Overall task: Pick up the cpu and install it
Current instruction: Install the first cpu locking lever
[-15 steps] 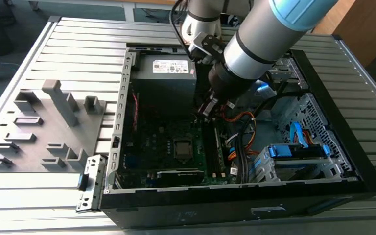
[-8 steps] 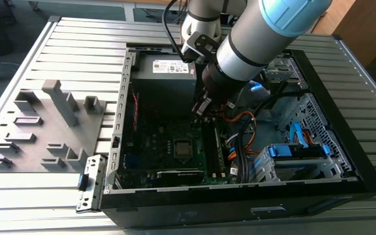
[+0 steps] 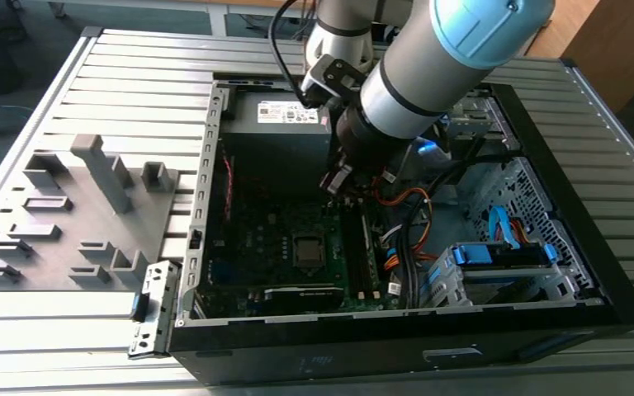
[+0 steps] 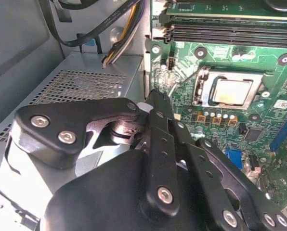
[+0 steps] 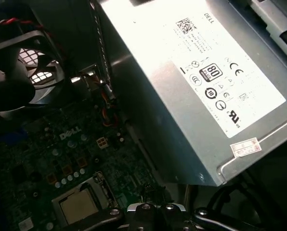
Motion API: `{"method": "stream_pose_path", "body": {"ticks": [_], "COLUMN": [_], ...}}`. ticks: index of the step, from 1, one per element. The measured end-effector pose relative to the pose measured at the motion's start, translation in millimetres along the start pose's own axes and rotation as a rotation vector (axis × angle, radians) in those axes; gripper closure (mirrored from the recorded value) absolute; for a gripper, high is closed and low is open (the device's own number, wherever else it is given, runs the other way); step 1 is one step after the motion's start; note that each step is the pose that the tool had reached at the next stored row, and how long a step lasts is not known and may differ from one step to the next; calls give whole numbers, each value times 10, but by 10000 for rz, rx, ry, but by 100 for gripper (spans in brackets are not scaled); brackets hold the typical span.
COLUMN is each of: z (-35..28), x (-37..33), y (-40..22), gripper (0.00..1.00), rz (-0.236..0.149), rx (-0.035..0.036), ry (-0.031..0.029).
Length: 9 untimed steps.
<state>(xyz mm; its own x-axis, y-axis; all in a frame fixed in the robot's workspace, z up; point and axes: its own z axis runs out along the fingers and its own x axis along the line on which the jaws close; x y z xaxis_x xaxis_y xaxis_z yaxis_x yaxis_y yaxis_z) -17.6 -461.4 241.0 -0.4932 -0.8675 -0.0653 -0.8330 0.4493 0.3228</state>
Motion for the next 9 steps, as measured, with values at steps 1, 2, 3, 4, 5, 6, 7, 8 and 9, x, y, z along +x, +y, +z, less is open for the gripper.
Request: {"method": "stream_pose_path", "body": {"ticks": [1, 2, 3, 4, 5, 6, 7, 8, 9], "z": [2, 10, 20, 30, 39, 44, 47, 47, 47], "x": [0, 1, 3, 4, 5, 7, 7, 7, 8], "y": [0, -1, -3, -6, -8, -9, -10, -10, -10], "gripper": [89, 89, 89, 89, 89, 89, 89, 89, 89], "rz": [-9, -15, -19, -23, -29, -34, -39, -42, -45], "rx": [-10, -14, -15, -17, -21, -25, -28, -28, -28], "ry": [-18, -25, -24, -22, -28, -34, -36, -35, -34]}}
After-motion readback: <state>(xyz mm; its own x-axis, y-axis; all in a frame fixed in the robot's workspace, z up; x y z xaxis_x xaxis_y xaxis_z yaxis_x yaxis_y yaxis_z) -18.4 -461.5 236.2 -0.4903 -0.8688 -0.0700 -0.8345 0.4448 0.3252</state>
